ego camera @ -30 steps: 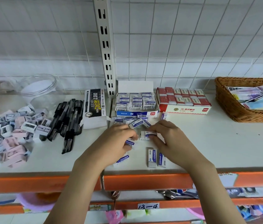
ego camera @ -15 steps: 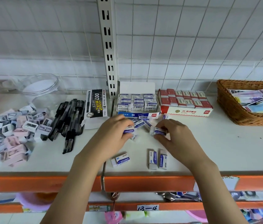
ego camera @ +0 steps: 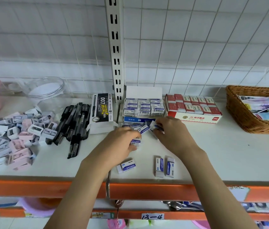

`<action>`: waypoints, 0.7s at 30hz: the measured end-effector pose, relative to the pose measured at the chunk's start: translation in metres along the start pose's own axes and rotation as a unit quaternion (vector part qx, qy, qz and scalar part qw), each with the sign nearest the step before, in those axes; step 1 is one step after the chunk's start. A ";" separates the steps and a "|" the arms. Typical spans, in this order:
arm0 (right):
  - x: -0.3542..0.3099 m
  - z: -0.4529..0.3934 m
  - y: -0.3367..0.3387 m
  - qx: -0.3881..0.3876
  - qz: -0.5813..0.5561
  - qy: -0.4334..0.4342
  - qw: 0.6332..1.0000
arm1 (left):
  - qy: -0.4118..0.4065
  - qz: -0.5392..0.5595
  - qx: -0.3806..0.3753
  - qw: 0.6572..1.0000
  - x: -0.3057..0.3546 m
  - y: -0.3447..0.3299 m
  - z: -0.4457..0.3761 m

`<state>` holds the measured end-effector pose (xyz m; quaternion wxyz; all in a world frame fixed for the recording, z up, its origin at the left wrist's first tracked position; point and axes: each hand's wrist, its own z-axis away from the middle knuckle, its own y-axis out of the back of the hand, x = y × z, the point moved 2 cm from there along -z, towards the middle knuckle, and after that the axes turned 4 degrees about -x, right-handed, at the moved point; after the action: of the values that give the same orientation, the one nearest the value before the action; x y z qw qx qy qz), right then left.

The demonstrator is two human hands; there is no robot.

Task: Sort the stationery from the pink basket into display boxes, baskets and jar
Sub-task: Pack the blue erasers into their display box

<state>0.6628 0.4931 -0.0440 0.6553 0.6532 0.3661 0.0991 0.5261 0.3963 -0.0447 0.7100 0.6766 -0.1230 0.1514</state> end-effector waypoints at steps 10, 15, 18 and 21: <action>-0.007 0.000 0.005 -0.081 0.053 -0.066 0.993 | 0.095 -0.052 -0.021 0.994 -0.001 0.009 0.002; -0.007 -0.001 0.004 -0.127 0.080 -0.087 0.985 | 0.110 -0.063 -0.045 0.991 0.001 0.013 -0.002; -0.008 -0.003 0.003 -0.145 0.081 -0.079 0.983 | 0.106 -0.080 -0.060 0.989 0.001 0.011 -0.004; -0.009 -0.003 0.004 -0.149 0.080 -0.060 0.984 | 0.068 -0.079 -0.079 0.991 -0.001 0.014 -0.006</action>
<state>0.6561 0.4907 -0.0368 0.7560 0.5803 0.2537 0.1652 0.5201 0.4024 -0.0326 0.7776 0.6143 -0.0322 0.1303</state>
